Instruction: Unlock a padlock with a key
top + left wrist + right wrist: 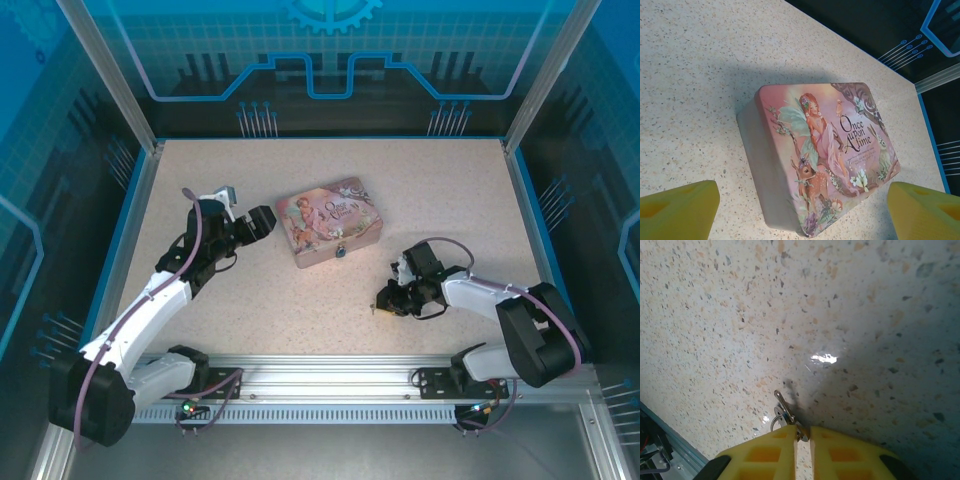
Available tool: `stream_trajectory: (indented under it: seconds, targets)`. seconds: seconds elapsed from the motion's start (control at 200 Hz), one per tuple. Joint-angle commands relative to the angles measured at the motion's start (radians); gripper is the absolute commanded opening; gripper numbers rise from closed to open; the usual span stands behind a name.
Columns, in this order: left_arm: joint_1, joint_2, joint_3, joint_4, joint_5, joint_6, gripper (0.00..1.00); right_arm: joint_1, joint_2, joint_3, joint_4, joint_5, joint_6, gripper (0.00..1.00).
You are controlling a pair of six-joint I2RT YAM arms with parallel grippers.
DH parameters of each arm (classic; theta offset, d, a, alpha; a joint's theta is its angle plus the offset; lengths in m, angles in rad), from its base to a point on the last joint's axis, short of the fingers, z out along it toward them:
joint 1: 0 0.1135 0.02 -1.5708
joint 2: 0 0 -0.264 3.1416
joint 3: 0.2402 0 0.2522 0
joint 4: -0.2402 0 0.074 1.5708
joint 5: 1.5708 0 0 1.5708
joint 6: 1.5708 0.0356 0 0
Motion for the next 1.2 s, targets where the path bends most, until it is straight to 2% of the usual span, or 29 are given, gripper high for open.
stream_trajectory:
  seconds: [0.0, 0.175, 0.365, 0.48, 0.625, 0.785, 0.86, 1.015, 1.086, 1.191]
  targets:
    - [0.005, -0.020, 0.009, -0.014, 0.012, 0.010, 0.88, 0.022, 0.009, 0.020, 0.061, -0.011, 0.009, 0.12]
    - [0.005, -0.020, 0.011, -0.013, 0.013, 0.013, 0.88, 0.024, -0.039, 0.010, 0.097, -0.010, 0.000, 0.04]
    - [0.005, -0.022, 0.011, 0.012, 0.048, 0.023, 0.88, 0.023, -0.128, 0.007, 0.105, 0.011, -0.038, 0.00]
    - [0.005, -0.035, 0.005, 0.092, 0.155, 0.049, 0.87, 0.023, -0.196, 0.008, 0.151, -0.016, -0.080, 0.00]
    - [0.002, -0.054, 0.019, 0.199, 0.362, 0.091, 0.83, 0.022, -0.293, 0.043, 0.226, -0.050, -0.140, 0.00]
    - [-0.039, -0.047, 0.091, 0.167, 0.514, 0.188, 0.80, 0.023, -0.354, 0.115, 0.298, -0.111, -0.232, 0.00]
    - [-0.057, -0.035, 0.104, 0.192, 0.581, 0.198, 0.78, 0.023, -0.351, 0.150, 0.340, -0.146, -0.255, 0.00]
    - [-0.084, 0.014, 0.111, 0.329, 0.699, 0.144, 0.61, 0.051, -0.291, 0.235, 0.446, -0.242, -0.265, 0.00]
    - [-0.099, 0.032, 0.113, 0.382, 0.721, 0.126, 0.56, 0.074, -0.258, 0.279, 0.451, -0.262, -0.280, 0.00]
    - [-0.116, 0.051, 0.130, 0.382, 0.726, 0.139, 0.54, 0.102, -0.209, 0.353, 0.408, -0.305, -0.307, 0.00]
